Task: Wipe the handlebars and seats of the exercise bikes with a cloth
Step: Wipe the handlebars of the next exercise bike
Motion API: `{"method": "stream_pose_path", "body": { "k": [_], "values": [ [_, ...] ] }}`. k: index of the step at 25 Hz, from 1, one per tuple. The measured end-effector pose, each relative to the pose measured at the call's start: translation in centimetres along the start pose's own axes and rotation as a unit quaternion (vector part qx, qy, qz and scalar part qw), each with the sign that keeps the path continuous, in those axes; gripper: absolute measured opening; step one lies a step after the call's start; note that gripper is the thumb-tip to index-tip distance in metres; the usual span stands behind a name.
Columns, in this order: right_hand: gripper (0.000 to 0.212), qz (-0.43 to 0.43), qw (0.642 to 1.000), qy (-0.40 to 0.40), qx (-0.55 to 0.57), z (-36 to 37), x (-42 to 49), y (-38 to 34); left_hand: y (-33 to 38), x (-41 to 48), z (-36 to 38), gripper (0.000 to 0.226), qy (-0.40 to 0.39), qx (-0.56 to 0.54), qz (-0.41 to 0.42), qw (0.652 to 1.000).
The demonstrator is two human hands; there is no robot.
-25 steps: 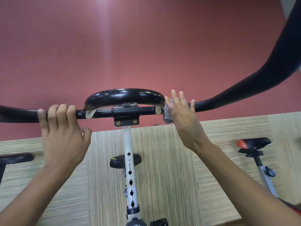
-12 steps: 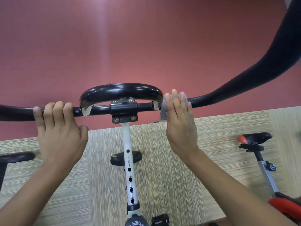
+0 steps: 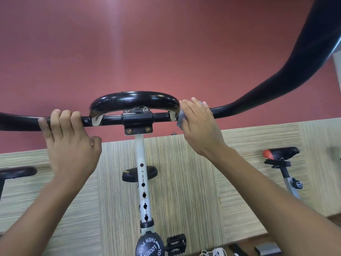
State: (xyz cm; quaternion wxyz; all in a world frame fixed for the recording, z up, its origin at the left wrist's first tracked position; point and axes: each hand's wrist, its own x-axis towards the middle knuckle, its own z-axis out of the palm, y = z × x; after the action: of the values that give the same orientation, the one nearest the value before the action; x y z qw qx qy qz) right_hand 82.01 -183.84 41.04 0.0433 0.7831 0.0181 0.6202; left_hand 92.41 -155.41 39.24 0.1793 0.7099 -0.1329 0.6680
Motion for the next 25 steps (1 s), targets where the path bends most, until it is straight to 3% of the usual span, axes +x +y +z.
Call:
{"method": "stream_pose_path", "body": {
  "k": [4, 8, 11, 13, 15, 17, 19, 21, 23, 25],
  "values": [
    [0.092, -0.054, 0.995, -0.063, -0.059, -0.3, -0.9, 1.2, 2.0, -1.9, -2.8, 0.057, -0.022, -0.144, -0.091, 0.985],
    [0.068, -0.033, 0.999, -0.012, 0.029, -0.1, 0.5, 1.4, 7.9, -7.6, -6.7, 0.032, 0.036, -0.314, -0.159, 0.935],
    [0.059, 0.034, 0.973, 0.014, 0.228, -2.6, -0.9, 0.2, 12.7, -10.5, -8.2, 0.016, -0.044, -0.444, -0.15, 0.882],
    [0.047, 0.132, 0.914, 0.03, 0.382, -5.2, -3.0, -1.8, 15.8, -10.7, -8.9, 0.018, -0.109, -0.534, -0.173, 0.82],
    [0.034, 0.248, 0.833, 0.009, 0.495, -7.3, -5.5, -3.6, 18.6, -10.4, -9.7, 0.032, -0.185, -0.586, -0.196, 0.764],
    [0.025, 0.341, 0.714, -0.031, 0.611, -8.3, -8.1, -4.7, 20.8, -10.2, -10.3, 0.047, -0.247, -0.598, -0.196, 0.737],
    [0.024, 0.397, 0.624, -0.04, 0.672, -8.9, -10.7, -5.4, 22.2, -10.8, -10.4, 0.055, -0.293, -0.601, -0.194, 0.717],
    [0.032, 0.426, 0.572, -0.03, 0.7, -9.7, -12.8, -5.7, 22.9, -12.0, -10.0, 0.064, -0.338, -0.6, -0.19, 0.7],
    [0.06, 0.427, 0.535, -0.035, 0.728, -10.1, -14.2, -5.7, 23.2, -13.0, -9.2, 0.084, -0.37, -0.586, -0.184, 0.697],
    [0.081, 0.431, 0.524, -0.058, 0.732, -10.2, -14.8, -5.1, 23.6, -13.5, -8.7, 0.097, -0.372, -0.583, -0.194, 0.696]
  ]
}}
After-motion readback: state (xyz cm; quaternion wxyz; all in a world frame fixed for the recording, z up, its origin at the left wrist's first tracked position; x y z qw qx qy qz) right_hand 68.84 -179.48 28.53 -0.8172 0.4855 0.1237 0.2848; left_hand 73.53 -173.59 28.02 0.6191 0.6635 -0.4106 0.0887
